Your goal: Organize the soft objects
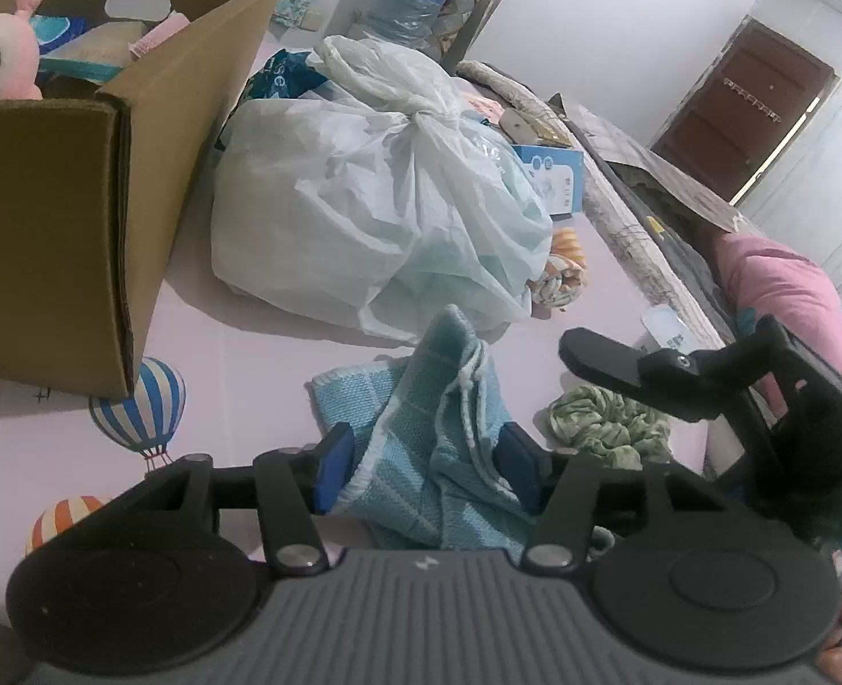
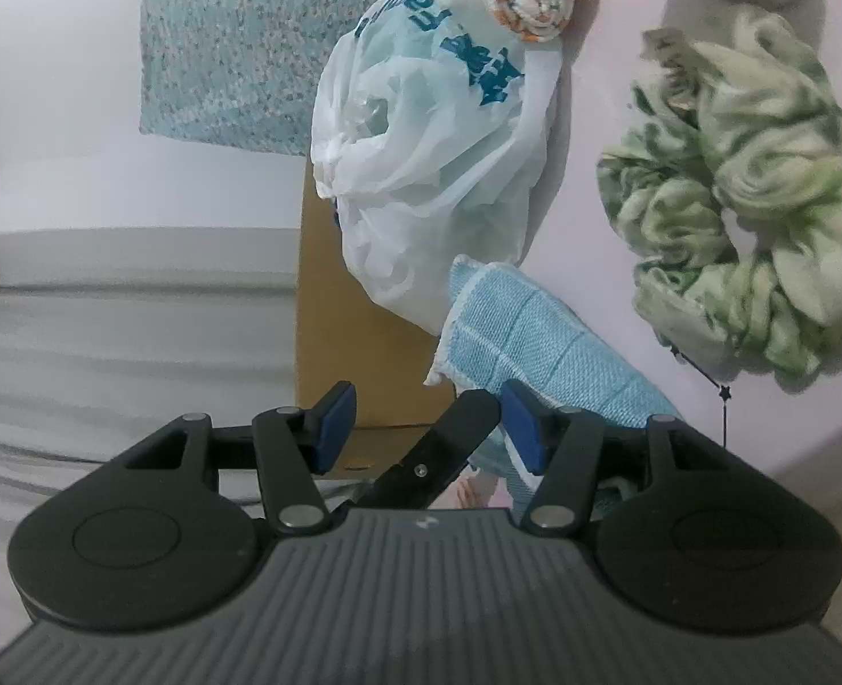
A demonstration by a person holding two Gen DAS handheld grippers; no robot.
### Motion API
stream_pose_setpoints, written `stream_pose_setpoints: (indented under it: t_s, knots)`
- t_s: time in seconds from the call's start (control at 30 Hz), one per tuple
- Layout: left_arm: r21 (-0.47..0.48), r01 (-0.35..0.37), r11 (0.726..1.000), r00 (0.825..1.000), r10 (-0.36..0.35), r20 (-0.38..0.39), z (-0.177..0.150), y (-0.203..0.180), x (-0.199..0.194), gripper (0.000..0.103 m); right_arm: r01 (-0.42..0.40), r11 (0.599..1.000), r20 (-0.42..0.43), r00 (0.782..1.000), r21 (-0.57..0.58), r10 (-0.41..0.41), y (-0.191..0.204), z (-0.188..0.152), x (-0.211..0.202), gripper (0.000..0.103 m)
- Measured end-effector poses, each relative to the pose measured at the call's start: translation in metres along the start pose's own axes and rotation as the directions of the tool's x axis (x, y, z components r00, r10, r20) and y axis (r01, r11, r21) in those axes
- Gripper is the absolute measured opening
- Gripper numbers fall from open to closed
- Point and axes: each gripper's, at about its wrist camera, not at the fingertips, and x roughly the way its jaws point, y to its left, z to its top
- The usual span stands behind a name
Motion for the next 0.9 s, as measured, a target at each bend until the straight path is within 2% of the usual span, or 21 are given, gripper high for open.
stream_pose_setpoints:
  t_s: [0.13, 0.37, 0.47, 0.53, 0.57, 0.63, 0.77, 0.9]
  knots:
    - [0.003, 0.001, 1.0, 1.0, -0.001, 0.002, 0.0, 0.0, 0.0, 0.06, -0.048, 0.997, 0.005, 0.999, 0.06, 0.047, -0.009, 0.002, -0.001, 0.056]
    - [-0.021, -0.023, 1.0, 1.0, 0.023, 0.001, 0.008, 0.002, 0.002, 0.057, -0.046, 0.998, -0.015, 0.999, 0.031, 0.047, -0.007, -0.002, 0.0, 0.059]
    - [-0.011, -0.046, 0.999, 0.999, 0.046, -0.007, 0.008, 0.0, 0.006, 0.056, -0.049, 0.999, -0.015, 0.999, 0.022, 0.049, -0.005, -0.003, 0.0, 0.065]
    - [-0.001, -0.057, 0.998, 0.998, 0.057, -0.009, 0.007, -0.001, 0.007, 0.055, -0.043, 0.999, -0.013, 0.999, 0.006, 0.043, -0.002, -0.004, -0.003, 0.076]
    - [0.004, -0.063, 0.998, 0.998, 0.063, -0.008, 0.006, -0.002, 0.008, 0.054, -0.04, 0.999, -0.012, 0.999, -0.005, 0.04, 0.0, -0.004, -0.007, 0.079]
    - [0.022, -0.074, 0.997, 0.997, 0.074, -0.005, 0.005, -0.004, 0.008, 0.052, -0.028, 0.999, -0.004, 1.0, -0.042, 0.028, 0.006, -0.004, -0.016, 0.083]
    - [0.045, -0.096, 0.994, 0.995, 0.096, -0.003, 0.003, -0.004, 0.008, 0.05, 0.018, 0.994, 0.033, 0.999, -0.112, -0.014, 0.013, -0.007, -0.039, 0.084]
    - [0.07, -0.105, 0.992, 0.994, 0.105, 0.001, 0.002, -0.007, 0.009, 0.049, 0.13, 0.981, 0.061, 0.991, -0.143, -0.122, 0.011, -0.011, -0.05, 0.084]
